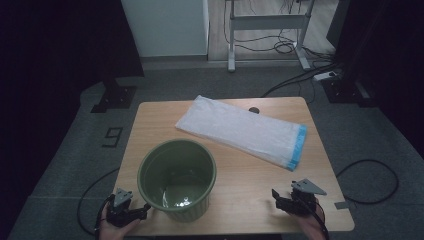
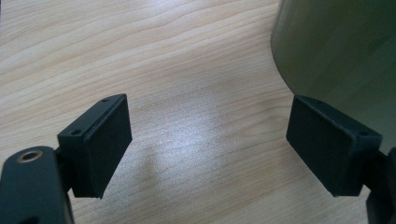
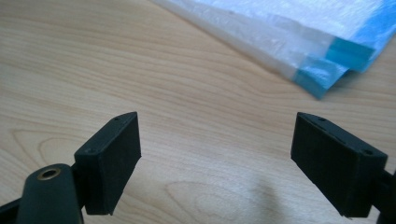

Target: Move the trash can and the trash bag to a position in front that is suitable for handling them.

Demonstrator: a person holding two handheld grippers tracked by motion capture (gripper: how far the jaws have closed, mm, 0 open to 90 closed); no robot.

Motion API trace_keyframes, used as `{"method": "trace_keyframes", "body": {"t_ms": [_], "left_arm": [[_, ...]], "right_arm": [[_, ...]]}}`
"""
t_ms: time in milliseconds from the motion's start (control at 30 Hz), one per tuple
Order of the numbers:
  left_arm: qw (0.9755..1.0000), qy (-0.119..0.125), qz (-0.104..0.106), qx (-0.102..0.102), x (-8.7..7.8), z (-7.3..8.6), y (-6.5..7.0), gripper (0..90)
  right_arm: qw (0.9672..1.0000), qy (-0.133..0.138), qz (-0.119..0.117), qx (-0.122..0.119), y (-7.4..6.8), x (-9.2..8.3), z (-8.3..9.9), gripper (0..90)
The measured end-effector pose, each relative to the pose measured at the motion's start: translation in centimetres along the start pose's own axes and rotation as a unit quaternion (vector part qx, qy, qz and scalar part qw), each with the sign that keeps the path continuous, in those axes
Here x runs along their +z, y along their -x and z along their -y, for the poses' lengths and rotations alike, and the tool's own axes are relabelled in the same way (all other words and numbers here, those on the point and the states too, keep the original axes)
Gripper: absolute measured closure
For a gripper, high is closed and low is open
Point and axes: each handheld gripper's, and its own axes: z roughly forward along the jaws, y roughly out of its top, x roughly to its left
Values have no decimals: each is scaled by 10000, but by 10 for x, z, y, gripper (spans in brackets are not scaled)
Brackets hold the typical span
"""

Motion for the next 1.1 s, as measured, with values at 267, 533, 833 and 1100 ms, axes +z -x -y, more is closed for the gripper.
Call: {"method": "trace_keyframes", "body": {"t_ms": [267, 533, 833, 1100], "left_arm": [[9998, 8, 70, 186, -26, 14, 26, 137], [9946, 184, 697, 750, -48, 13, 61, 135], [9897, 349, 966, 998, -36, -2, 81, 140], [9875, 225, 1039, 1162, -20, -19, 84, 135]], "right_arm": [[9999, -65, 103, -24, 4, -1, 3, 155], [9998, -126, 101, -63, 5, 1, 4, 154], [9995, 17, 5, -323, -1, 1, 5, 155], [9973, 82, -279, -674, -6, 3, 8, 152]]}}
